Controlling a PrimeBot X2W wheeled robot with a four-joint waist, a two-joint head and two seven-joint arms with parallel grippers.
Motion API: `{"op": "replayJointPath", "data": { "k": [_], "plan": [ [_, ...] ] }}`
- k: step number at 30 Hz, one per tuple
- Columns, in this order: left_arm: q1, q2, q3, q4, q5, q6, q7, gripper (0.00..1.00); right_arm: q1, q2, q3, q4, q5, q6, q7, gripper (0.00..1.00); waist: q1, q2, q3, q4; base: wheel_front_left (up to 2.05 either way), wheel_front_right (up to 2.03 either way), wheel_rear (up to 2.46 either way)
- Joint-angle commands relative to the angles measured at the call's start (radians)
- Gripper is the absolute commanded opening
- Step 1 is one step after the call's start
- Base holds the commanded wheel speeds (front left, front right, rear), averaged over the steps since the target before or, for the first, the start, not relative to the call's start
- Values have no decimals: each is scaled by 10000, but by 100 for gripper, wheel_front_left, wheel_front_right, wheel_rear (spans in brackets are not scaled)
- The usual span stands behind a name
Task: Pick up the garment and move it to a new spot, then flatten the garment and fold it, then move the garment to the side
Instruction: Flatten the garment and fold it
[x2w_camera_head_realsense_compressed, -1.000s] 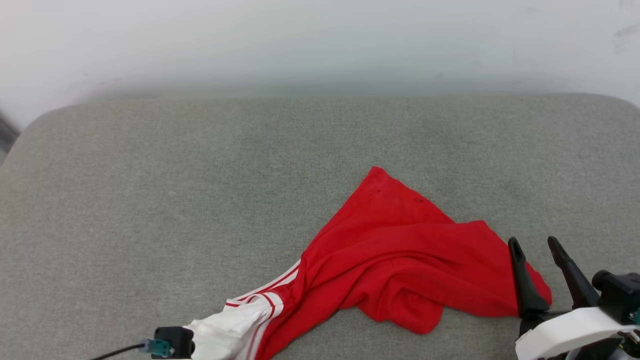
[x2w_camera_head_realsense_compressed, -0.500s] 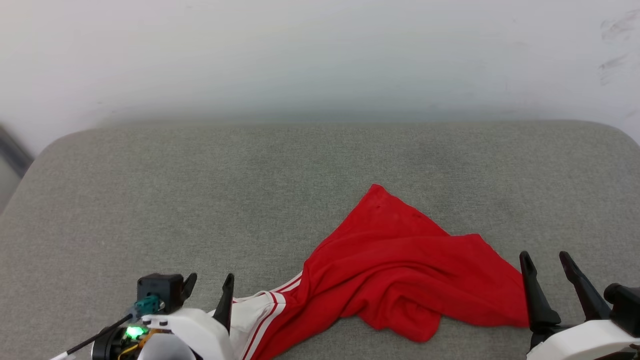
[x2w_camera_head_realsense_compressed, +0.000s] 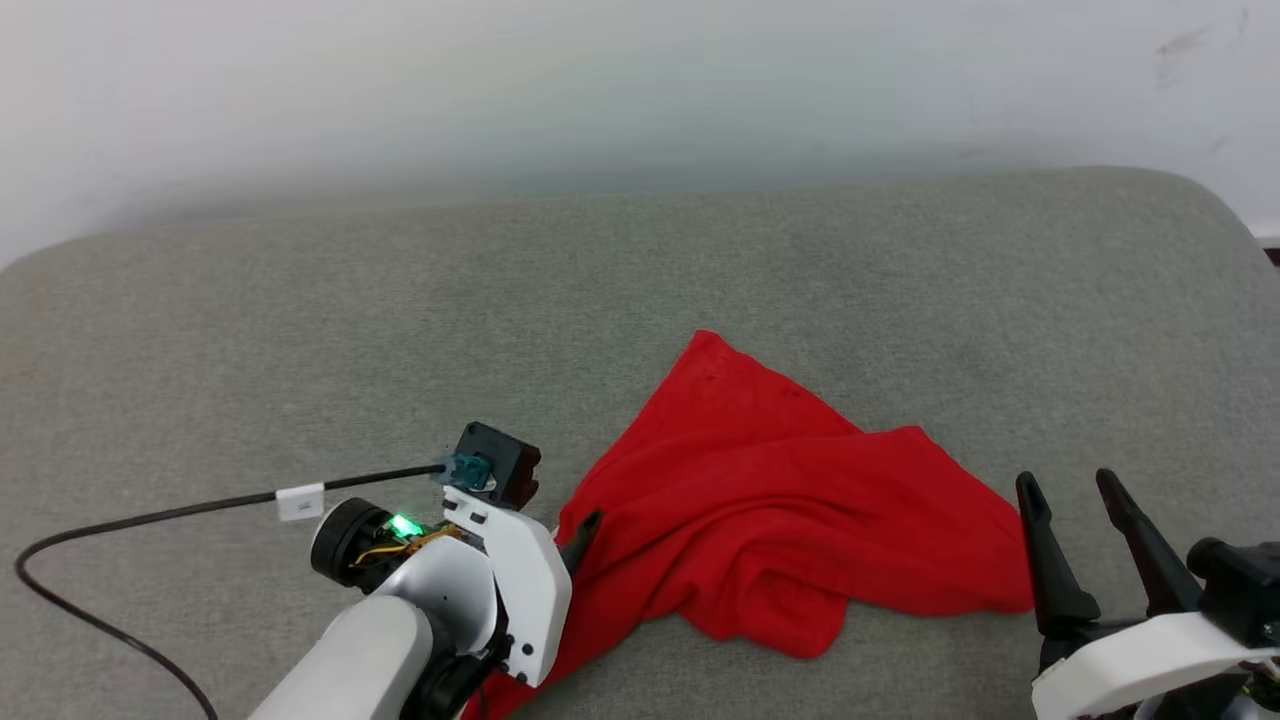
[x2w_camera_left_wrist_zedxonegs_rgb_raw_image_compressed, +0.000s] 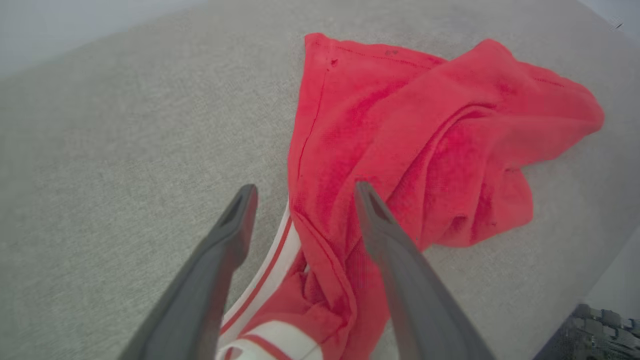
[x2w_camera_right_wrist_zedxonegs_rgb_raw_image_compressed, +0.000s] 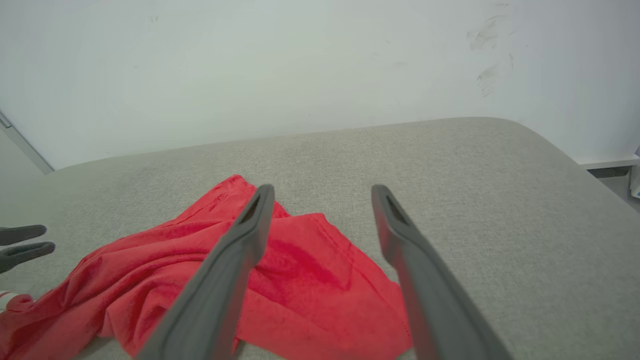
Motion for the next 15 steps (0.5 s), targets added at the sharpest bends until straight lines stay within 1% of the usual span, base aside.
{"op": "replayJointPath", "data": {
  "k": [1,6,10,12,13,15],
  "plan": [
    [-184,14,-36,174,-41,-92,152,100,-169,11,47,33,16,-3,-54,100,0,0,219,-279,0,0,0],
    [-629,78,-310,1135,-435,-580,1187,100,-346,11,119,225,135,-3,-211,100,0,0,627,-575,0,0,0],
    [-928,49,-499,1703,-721,-863,1790,100,-473,11,225,421,212,-3,-353,100,0,0,881,-719,0,0,0],
    [-1126,-35,-541,1738,-835,-985,1749,9,-527,11,234,515,222,-3,-398,100,0,0,956,-748,0,0,0],
    [-1193,-42,-558,1730,-870,-1010,1676,0,-563,11,218,543,233,-3,-435,100,0,0,994,-749,0,0,0],
    [-1325,-45,-503,1649,-846,-1058,1347,0,-612,11,205,597,264,-3,-461,100,0,0,1033,-739,0,0,0]
  ]
}}
